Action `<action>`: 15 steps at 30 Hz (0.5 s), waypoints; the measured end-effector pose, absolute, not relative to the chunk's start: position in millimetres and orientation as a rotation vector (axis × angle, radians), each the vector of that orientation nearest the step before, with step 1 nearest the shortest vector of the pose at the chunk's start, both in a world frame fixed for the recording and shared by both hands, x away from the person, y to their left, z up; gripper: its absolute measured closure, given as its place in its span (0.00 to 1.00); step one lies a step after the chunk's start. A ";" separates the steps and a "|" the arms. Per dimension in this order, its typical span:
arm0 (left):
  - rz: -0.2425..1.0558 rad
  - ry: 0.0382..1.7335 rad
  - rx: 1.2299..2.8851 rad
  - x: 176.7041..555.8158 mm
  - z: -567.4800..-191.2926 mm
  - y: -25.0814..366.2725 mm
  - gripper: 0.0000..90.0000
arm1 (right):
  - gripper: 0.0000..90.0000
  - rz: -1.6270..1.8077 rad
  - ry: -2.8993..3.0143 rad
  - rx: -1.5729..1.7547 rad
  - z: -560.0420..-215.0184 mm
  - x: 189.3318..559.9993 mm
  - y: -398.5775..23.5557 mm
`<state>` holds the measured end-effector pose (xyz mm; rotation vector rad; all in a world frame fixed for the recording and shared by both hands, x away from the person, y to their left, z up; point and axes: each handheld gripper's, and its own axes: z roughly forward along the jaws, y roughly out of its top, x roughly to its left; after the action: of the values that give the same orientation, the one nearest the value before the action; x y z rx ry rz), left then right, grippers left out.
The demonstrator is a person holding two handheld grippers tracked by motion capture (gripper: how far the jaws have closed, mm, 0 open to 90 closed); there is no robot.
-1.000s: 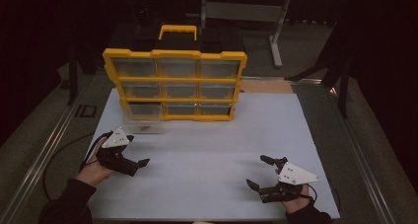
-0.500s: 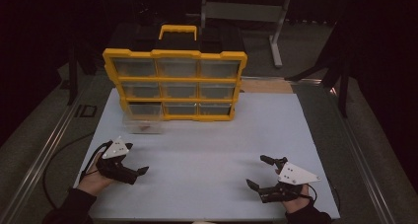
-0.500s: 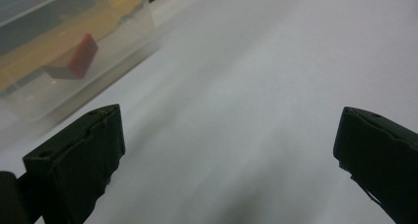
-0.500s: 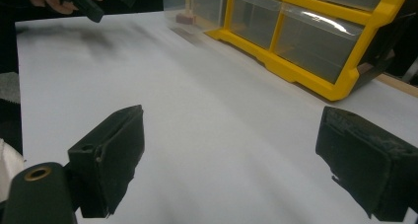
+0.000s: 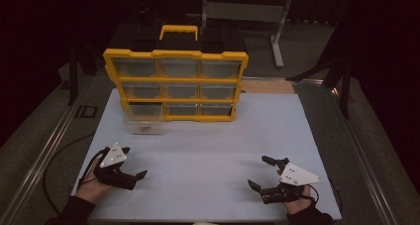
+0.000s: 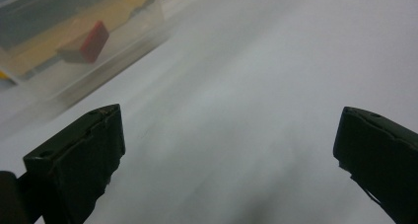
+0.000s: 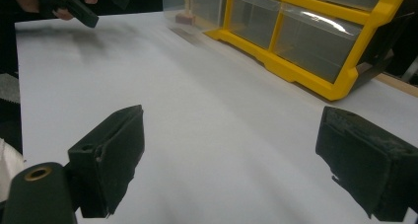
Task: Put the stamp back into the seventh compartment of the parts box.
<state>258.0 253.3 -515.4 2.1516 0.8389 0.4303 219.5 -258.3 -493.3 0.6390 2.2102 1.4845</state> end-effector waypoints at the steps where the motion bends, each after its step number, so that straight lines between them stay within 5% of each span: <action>1: 0.431 0.839 2.149 257.6 -516.3 253.9 0.00 | 0.13 1.485 2.211 0.639 -493.4 219.5 -258.3; 15: 0.442 0.846 2.134 255.5 -514.6 253.6 0.00 | 0.13 1.485 2.214 0.643 -494.4 220.1 -258.6</action>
<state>255.5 253.6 -514.6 2.1335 0.8462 0.4418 220.1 -258.6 -494.4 0.6430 2.2138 1.4850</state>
